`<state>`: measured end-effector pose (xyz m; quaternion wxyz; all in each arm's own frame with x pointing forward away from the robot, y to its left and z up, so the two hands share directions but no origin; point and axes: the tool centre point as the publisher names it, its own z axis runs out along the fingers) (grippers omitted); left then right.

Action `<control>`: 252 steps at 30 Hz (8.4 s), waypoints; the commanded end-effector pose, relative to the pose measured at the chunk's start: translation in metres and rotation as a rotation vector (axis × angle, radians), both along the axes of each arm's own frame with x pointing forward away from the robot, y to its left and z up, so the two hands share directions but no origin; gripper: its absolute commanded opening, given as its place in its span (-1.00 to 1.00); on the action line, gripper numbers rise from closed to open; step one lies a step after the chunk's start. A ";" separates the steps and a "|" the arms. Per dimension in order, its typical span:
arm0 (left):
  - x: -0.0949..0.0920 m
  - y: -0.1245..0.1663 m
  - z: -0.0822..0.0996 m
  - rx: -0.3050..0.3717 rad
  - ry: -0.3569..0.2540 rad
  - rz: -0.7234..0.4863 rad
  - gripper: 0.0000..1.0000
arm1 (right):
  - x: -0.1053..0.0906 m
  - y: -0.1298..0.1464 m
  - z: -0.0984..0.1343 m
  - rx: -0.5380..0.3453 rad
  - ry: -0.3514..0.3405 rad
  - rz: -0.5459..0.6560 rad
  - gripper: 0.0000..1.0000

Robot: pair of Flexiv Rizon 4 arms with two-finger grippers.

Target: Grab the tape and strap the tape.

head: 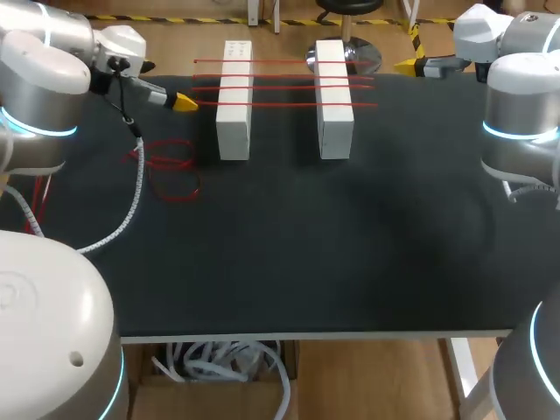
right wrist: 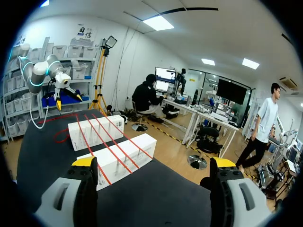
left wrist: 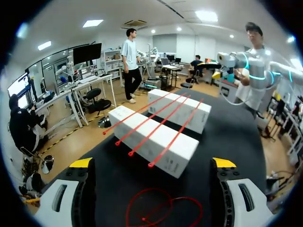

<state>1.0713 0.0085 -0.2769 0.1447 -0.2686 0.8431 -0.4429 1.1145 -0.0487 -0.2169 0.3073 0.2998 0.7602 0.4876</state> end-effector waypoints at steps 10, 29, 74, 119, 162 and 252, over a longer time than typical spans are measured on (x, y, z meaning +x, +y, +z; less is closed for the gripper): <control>-0.002 0.008 -0.008 -0.232 -0.067 -0.137 1.00 | 0.000 -0.001 0.000 0.000 0.000 0.000 1.00; -0.001 0.005 -0.012 -0.234 -0.088 -0.201 -0.21 | 0.000 -0.001 0.000 0.000 0.000 0.000 1.00; 0.020 -0.011 -0.030 -0.266 -0.070 -0.278 -0.20 | 0.000 -0.001 0.000 0.000 0.000 0.000 1.00; 0.016 -0.019 -0.048 -0.294 -0.047 -0.281 -0.65 | 0.000 -0.001 0.000 0.000 0.000 0.000 1.00; 0.011 -0.017 0.015 -0.484 -0.139 -0.357 -1.00 | 0.000 -0.001 0.000 0.000 0.000 0.000 1.00; 0.005 -0.016 0.141 -0.994 -0.296 -0.306 -1.00 | -0.003 0.006 0.007 0.010 -0.106 -0.106 1.00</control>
